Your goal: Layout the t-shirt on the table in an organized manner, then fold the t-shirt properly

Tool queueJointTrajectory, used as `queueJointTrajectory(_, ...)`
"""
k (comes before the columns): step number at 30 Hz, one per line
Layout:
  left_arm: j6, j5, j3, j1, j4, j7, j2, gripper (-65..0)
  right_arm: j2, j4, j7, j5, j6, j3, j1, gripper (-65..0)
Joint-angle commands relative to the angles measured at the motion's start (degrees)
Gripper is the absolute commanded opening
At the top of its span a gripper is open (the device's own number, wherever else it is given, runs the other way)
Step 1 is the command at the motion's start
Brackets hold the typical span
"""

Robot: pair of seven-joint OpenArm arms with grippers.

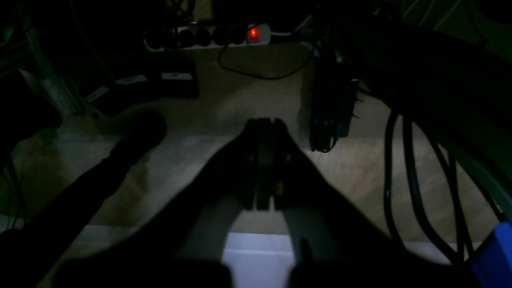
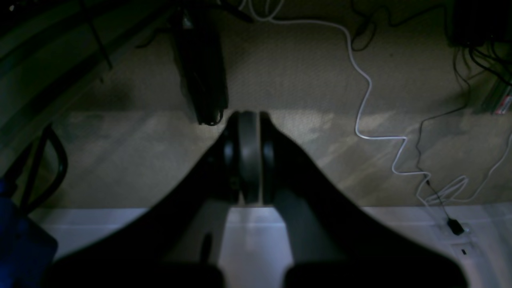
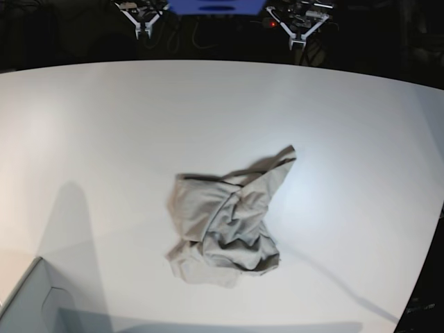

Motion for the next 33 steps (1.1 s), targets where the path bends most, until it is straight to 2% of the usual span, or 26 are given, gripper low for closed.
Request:
queueJointTrajectory(1,0.36,-0.14,-0.05,0.28,0.22,-0.19,-0.18,-65.0,-0.05,1.08,0.08,0.21,0.93,-0.08,-0.49,-65.0)
queueJointTrajectory(6,0.36,-0.23,-0.05,3.10,2.95,-0.27,-0.61,-65.0,0.04,11.45,0.08,0.21,0.93,-0.17,-7.08,-65.0)
queueJointTrajectory(11,0.36,-0.23,-0.14,15.32,21.76,0.17,-2.55,-65.0,1.62,24.46,-0.45,0.21,0.93,-0.08,-16.31,-65.0)
queueJointTrajectory(14,0.36,-0.23,-0.14,23.14,33.89,0.25,-3.08,-65.0,3.64,32.90,-0.19,0.21,0.93,-0.08,-22.55,-65.0)
queueJointTrajectory(17,0.54,-0.76,-0.23,30.00,45.41,0.34,-5.01,-65.0,4.78,43.19,-0.19,0.21,0.93,0.19,-29.15,-65.0)
queueJointTrajectory(23,0.45,-10.96,-5.24,41.34,67.56,0.34,-7.91,-65.0,6.54,65.96,-0.45,0.21,0.93,0.54,-41.19,-65.0)
queueJointTrajectory(27,0.45,-14.47,-7.26,48.11,80.84,0.34,-9.93,-65.0,8.04,81.08,-0.10,0.21,0.93,2.65,-48.05,-65.0)
queueJointTrajectory(33,0.36,-17.20,-12.01,53.73,97.45,0.34,-10.11,-65.0,8.04,97.52,-0.45,0.21,0.93,5.99,-50.42,-65.0)
